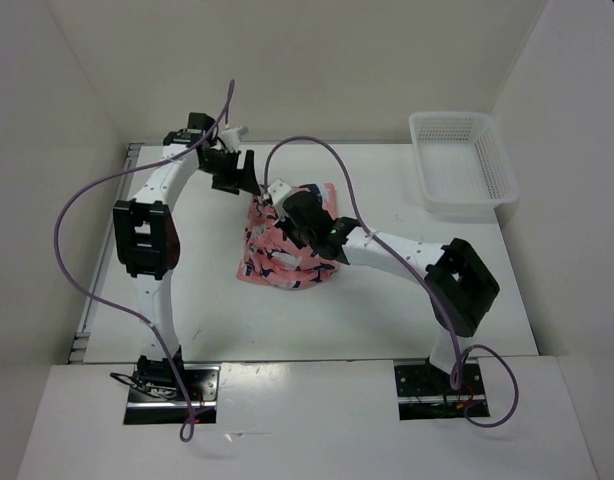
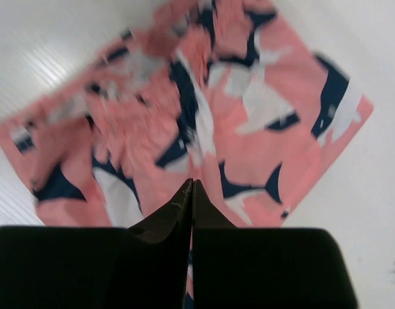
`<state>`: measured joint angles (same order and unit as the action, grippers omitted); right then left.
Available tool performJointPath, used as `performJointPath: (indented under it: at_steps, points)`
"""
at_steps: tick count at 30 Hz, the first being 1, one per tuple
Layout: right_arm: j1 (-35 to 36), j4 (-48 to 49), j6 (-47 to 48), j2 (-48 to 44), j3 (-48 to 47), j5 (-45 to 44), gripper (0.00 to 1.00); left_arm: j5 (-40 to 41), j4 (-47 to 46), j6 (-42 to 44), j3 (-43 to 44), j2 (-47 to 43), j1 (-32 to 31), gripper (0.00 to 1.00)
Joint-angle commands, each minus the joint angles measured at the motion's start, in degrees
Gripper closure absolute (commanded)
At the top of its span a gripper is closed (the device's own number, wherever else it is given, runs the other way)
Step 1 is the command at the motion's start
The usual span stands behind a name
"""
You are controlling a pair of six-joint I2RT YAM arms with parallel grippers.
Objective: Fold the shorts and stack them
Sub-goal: Fold the shorts
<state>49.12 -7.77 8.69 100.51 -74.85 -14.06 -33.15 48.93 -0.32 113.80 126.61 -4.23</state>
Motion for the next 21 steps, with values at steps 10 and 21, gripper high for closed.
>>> performJointPath:
  at_steps: [10,21]
  points:
    - [-4.2,-0.2,1.6,-10.3,14.5,0.9,1.0,-5.4,2.7,0.3,1.3,-3.3,-11.1,0.29]
    - [-4.2,3.9,-1.8,-9.5,21.4,11.5,0.99,6.9,2.0,0.3,-7.4,0.1,-11.7,0.56]
